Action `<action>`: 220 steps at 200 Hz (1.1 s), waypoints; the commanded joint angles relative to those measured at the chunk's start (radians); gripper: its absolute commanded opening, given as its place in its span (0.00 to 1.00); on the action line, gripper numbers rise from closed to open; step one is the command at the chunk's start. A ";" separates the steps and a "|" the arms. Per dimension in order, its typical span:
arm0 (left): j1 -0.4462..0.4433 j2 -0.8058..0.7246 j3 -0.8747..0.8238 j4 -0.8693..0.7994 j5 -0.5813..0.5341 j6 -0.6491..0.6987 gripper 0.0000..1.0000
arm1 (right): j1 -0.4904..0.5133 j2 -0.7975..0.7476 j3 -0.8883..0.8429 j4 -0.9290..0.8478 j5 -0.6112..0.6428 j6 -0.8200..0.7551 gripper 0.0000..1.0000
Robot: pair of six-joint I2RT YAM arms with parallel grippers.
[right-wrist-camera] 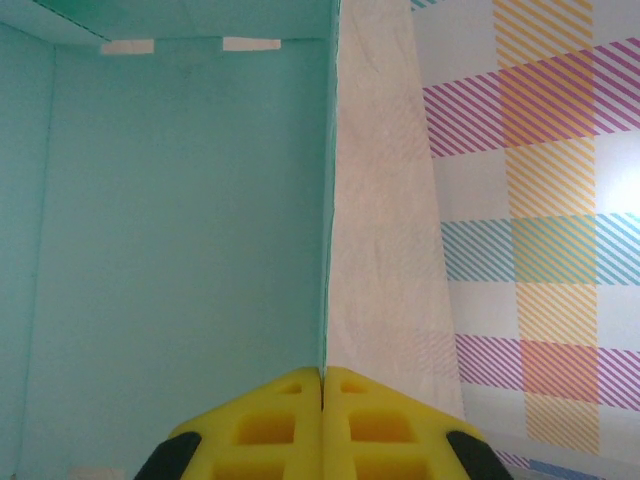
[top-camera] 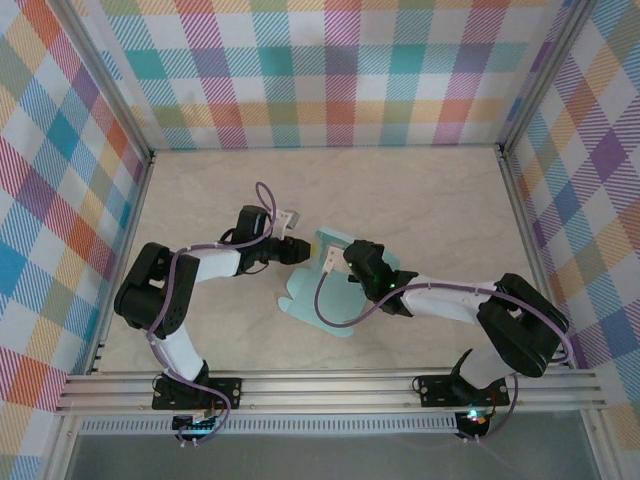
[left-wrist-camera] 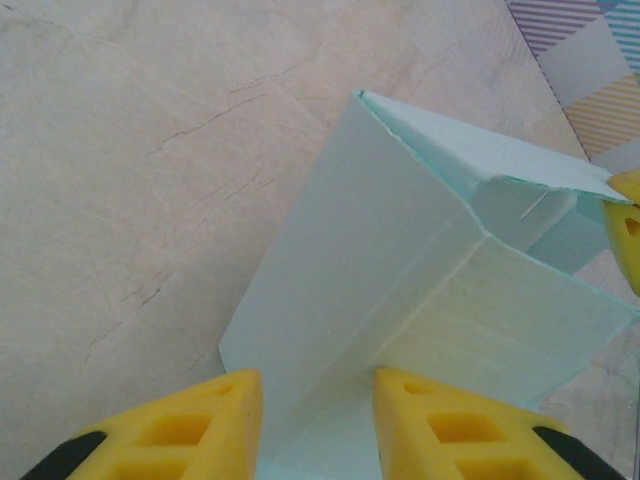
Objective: Fold the paper box
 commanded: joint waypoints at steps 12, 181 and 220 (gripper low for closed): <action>-0.015 0.009 -0.022 0.056 0.027 0.024 0.34 | 0.018 0.028 -0.002 0.081 0.044 -0.057 0.00; -0.027 -0.024 -0.102 0.092 -0.082 0.030 0.33 | 0.125 0.271 -0.136 0.712 0.230 -0.411 0.00; -0.027 -0.030 -0.115 0.102 -0.127 0.022 0.33 | 0.141 0.286 -0.142 0.739 0.250 -0.423 0.00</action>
